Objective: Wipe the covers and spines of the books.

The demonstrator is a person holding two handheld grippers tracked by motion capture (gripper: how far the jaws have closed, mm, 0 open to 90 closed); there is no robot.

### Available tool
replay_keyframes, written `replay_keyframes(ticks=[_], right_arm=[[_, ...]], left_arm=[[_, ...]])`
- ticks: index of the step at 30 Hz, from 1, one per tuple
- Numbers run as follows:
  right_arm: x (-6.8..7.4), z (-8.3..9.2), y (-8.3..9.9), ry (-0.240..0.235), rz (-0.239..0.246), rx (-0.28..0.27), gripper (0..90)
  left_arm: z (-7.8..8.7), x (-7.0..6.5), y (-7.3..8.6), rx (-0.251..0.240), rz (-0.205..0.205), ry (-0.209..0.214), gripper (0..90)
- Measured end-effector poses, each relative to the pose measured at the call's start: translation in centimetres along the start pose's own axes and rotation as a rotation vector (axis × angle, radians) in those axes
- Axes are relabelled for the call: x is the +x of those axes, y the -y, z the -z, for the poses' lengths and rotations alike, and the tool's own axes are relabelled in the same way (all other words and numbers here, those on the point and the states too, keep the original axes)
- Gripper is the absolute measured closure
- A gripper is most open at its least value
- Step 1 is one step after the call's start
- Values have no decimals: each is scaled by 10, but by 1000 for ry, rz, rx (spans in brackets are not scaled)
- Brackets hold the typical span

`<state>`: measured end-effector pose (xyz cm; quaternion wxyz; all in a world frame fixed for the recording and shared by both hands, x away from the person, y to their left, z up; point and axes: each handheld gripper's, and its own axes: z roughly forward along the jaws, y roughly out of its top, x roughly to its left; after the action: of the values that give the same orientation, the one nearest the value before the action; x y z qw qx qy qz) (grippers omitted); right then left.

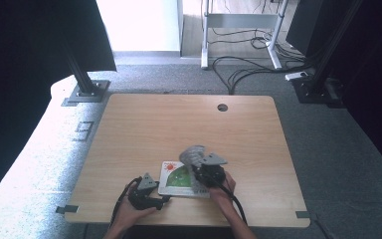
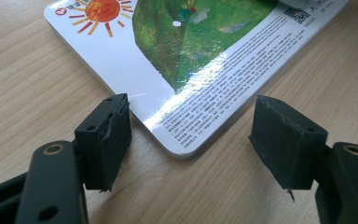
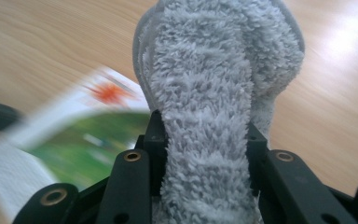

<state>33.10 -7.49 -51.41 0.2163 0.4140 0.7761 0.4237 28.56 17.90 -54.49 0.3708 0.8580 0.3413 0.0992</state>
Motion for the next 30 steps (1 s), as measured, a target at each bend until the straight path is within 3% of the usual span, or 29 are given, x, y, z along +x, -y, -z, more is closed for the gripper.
replay_keyframes(ticks=[3, 6, 8, 10, 13, 17, 30], right_arm=[[32, -12, -15, -77, 54, -1, 642], [62, -32, -21, -143, 120, 40, 641], [75, -45, -19, -153, 143, 78, 640], [78, -55, -16, -159, 132, 103, 638], [72, -54, -15, -165, 107, 91, 637], [57, -45, -9, -131, 89, 83, 632], [-12, 7, 26, 37, -31, 33, 621]], left_arm=[[0, 0, 0, 2, -1, 4, 285], [0, 1, 0, 3, 2, 11, 286], [0, 1, 0, 3, -2, 10, 290], [0, 1, 0, 6, -8, 8, 289], [0, 1, 0, 4, -1, 15, 287], [0, 1, -1, 4, 3, 19, 287], [-1, 1, -2, 4, -1, 23, 289]])
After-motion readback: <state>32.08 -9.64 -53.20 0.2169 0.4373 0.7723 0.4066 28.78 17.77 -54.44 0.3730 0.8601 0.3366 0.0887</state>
